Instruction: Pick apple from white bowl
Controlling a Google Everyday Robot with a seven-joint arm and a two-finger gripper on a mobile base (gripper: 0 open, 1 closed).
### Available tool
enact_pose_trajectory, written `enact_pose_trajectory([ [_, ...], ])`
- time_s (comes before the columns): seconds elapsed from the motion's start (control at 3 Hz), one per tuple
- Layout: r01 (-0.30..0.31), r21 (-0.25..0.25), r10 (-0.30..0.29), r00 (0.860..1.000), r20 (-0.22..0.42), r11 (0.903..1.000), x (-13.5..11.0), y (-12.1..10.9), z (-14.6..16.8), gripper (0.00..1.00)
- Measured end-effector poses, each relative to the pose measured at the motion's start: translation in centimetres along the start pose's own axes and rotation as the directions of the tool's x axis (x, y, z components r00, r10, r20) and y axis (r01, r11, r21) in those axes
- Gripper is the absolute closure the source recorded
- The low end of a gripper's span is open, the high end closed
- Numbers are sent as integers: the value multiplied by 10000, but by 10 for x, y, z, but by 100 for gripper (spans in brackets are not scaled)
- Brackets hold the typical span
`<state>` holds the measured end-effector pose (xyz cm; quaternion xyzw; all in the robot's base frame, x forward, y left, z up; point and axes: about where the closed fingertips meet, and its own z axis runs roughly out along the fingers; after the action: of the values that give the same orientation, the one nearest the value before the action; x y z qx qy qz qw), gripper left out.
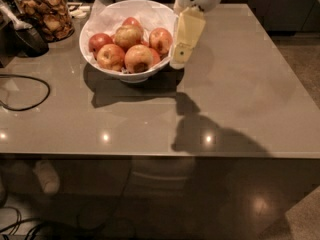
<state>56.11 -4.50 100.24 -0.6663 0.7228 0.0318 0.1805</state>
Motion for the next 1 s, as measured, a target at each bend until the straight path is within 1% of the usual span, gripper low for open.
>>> enact_pose_trajectory([
  [0.33,693,63,-694,9974,191,9976,-30,-5,-2,12],
  [0.67,1353,41,-1354,9904,291,9908,-55,-9,2,16],
  [1.0,1600,-86,-1600,9871,103,9871,-62,-16,16,20],
])
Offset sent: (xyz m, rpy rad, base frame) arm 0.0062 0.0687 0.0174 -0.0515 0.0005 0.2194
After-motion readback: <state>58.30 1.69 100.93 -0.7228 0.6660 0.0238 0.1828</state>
